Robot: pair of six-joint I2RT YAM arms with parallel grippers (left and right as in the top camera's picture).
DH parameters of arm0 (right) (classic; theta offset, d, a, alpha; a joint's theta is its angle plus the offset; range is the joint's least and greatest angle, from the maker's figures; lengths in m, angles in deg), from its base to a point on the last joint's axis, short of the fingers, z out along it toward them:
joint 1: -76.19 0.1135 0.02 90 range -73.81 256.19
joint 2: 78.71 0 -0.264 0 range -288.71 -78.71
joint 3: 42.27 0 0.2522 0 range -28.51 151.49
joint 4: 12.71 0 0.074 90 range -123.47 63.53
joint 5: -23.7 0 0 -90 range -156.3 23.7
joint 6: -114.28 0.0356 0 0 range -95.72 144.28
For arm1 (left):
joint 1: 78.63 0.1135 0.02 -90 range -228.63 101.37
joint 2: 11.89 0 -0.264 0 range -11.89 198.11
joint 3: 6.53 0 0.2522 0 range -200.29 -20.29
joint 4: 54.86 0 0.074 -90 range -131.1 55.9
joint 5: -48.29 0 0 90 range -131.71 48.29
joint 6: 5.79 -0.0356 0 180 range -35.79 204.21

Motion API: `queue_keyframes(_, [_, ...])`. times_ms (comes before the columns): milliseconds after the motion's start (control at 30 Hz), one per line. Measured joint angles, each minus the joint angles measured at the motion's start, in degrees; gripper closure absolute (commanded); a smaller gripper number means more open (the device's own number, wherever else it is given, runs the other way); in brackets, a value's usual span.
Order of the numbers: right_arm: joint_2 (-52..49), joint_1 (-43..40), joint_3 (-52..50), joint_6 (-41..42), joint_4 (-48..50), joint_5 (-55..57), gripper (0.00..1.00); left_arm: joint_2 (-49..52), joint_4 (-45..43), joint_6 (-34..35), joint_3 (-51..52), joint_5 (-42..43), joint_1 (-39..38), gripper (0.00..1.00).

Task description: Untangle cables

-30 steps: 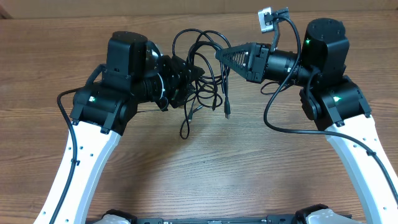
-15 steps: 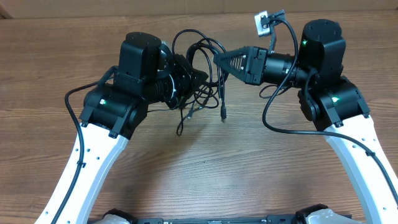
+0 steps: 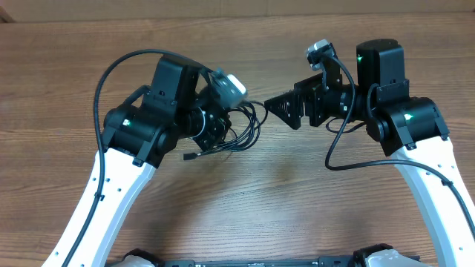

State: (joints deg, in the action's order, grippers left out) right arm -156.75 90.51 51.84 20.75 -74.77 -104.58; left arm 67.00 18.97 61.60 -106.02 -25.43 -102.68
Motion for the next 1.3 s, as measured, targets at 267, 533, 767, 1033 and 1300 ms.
queue_keyframes(267, [0.0, 0.0, 0.0, 15.5, -0.3, 10.8, 0.0, 0.0, -4.7, -19.8, 0.0, 2.8, -0.2, 0.96])
queue_keyframes(533, [0.0, 0.0, 0.0, 25.6, 0.9, -5.6, 0.0, -1.6, -13.8, -29.1, 0.1, 10.6, -0.2, 0.96])
queue_keyframes(767, [-1.3, 0.0, 0.0, 26.4, 0.8, -14.0, 0.12, -1.7, -17.5, -30.1, 0.1, 17.0, -0.2, 0.96])
queue_keyframes(1033, [-3.9, 2.9, 0.0, 26.5, 0.7, -16.9, 0.91, -1.7, -21.3, -24.7, 0.2, 16.7, -0.3, 0.96])
queue_keyframes(1300, [-4.0, 1.9, 0.0, 23.1, -3.4, -10.8, 0.39, -1.7, -22.0, -19.0, 0.2, 16.5, -0.3, 0.96])
